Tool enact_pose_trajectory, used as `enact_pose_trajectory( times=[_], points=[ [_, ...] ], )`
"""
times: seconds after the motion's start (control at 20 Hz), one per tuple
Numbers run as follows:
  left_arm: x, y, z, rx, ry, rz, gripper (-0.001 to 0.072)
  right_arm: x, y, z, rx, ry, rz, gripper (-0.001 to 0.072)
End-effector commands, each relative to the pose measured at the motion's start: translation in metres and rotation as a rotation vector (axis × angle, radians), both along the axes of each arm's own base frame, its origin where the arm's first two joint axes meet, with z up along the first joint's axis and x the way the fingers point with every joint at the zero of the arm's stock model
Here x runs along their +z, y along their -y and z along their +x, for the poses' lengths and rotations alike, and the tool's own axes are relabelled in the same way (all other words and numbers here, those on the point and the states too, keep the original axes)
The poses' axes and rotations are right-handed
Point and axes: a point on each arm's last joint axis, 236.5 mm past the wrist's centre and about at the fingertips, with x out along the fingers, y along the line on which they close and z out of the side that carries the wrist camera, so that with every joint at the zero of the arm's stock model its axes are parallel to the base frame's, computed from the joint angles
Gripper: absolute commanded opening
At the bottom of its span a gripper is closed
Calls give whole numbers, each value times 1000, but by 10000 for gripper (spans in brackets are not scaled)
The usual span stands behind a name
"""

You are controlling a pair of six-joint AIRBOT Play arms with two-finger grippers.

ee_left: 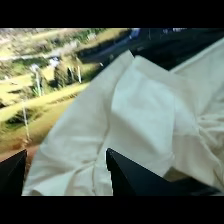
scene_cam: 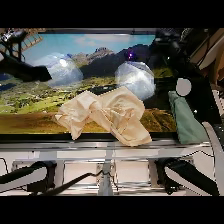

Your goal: Fold the clothes and pants, and hang the long-sleeved shirts on hangers.

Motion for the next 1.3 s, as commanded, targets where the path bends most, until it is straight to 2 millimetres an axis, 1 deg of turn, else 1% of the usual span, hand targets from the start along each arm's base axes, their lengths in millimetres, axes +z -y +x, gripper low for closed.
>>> enact_pose_trajectory(
  times=[0.0, 0.05, 0.1, 0.15, 0.2, 0.3, 0.35, 0.4, 0.5, 0.55, 0.7, 0.8, 0.9, 1.0, 1.05, 1.15, 1.25],
  points=[
    [-42, 46, -60, -189, -84, -100, 573, -118, 3, -73, 129, -570, -151, 240],
    [-52, 63, -77, -267, -71, -127, 678, -136, 14, -93, 159, -676, -201, 351],
    [-62, 76, -88, -340, -44, -134, 700, -150, 26, -113, 189, -775, -237, 385],
    [-74, 88, -99, -401, -25, -132, 701, -162, 39, -136, 224, -882, -254, 400],
    [-87, 96, -107, -436, -28, -123, 700, -171, 50, -159, 242, -989, -229, 428],
    [-109, 110, -120, -499, -42, -103, 701, -190, 71, -200, 235, -1182, -85, 428],
    [-116, 112, -118, -509, -34, -82, 701, -198, 76, -214, 228, -1243, 21, 428],
    [-121, 112, -115, -513, -31, -67, 701, -203, 76, -224, 244, -1270, 141, 433],
    [-131, 106, -109, -487, -48, -63, 700, -212, 73, -232, 271, -1262, 333, 446],
    [-138, 98, -106, -470, -66, -62, 700, -219, 75, -236, 258, -1266, 376, 446],
    [-154, 79, -91, -438, -98, -59, 699, -247, 86, -259, 230, -1349, 390, 455],
    [-159, 76, -75, -460, -90, -51, 699, -258, 87, -267, 242, -1394, 423, 455],
    [-158, 82, -57, -491, -68, -63, 698, -268, 81, -276, 280, -1448, 449, 455],
    [-155, 95, -43, -509, -40, -112, 698, -279, 76, -286, 313, -1489, 457, 458],
    [-155, 101, -39, -520, -31, -133, 698, -284, 78, -292, 316, -1520, 452, 470],
    [-161, 103, -36, -529, -36, -144, 698, -295, 83, -304, 316, -1582, 424, 474],
    [-169, 101, -33, -531, -42, -141, 698, -296, 78, -300, 346, -1573, 454, 508]
  ],
)
